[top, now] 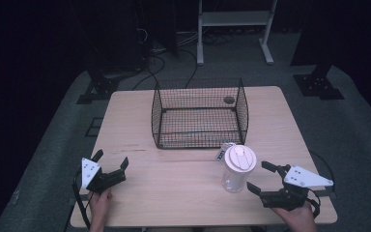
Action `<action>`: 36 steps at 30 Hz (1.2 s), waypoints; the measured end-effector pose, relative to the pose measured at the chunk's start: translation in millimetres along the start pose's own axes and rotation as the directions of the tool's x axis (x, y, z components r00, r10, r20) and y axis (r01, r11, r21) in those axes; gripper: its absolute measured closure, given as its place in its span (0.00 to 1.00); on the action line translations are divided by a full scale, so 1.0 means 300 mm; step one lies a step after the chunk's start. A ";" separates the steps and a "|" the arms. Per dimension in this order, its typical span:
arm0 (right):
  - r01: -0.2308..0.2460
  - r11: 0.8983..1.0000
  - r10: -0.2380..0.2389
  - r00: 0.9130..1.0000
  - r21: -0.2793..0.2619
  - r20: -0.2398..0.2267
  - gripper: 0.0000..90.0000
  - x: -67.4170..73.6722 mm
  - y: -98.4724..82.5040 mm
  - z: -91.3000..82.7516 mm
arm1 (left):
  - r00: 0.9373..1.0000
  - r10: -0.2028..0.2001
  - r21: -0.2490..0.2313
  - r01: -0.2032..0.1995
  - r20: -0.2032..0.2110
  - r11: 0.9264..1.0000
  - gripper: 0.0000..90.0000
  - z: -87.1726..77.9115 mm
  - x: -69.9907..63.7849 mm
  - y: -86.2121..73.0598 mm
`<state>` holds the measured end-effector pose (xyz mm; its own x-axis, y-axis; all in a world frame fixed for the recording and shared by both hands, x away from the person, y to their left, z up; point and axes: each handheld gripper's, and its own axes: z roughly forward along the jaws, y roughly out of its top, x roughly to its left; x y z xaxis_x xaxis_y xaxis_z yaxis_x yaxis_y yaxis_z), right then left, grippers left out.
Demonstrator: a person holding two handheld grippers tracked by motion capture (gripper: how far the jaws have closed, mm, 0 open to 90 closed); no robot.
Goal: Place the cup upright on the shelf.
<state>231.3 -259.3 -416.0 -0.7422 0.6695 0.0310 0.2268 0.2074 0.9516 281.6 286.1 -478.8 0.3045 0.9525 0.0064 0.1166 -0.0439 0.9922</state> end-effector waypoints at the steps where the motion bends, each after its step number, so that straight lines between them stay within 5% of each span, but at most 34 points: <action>1: 0.001 1.000 -0.001 1.000 0.003 -0.001 0.15 0.002 0.001 0.006 | 1.000 0.000 0.000 0.000 0.000 1.000 0.01 0.000 0.000 0.000; 11: -0.005 1.000 0.004 1.000 0.026 0.027 0.14 0.012 0.023 0.061 | 1.000 0.000 -0.002 0.000 0.001 1.000 0.01 0.000 0.000 0.000; 36: -0.041 0.999 0.040 0.999 0.034 0.007 0.14 0.009 0.029 0.183 | 1.000 0.005 -0.004 -0.005 0.001 1.000 0.01 -0.001 -0.002 0.000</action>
<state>266.0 -216.5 -424.5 -0.7280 0.6823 0.0671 0.2781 0.2044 0.9385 281.2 285.7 -478.8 0.3061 0.9519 0.0107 0.1110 -0.0469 0.9927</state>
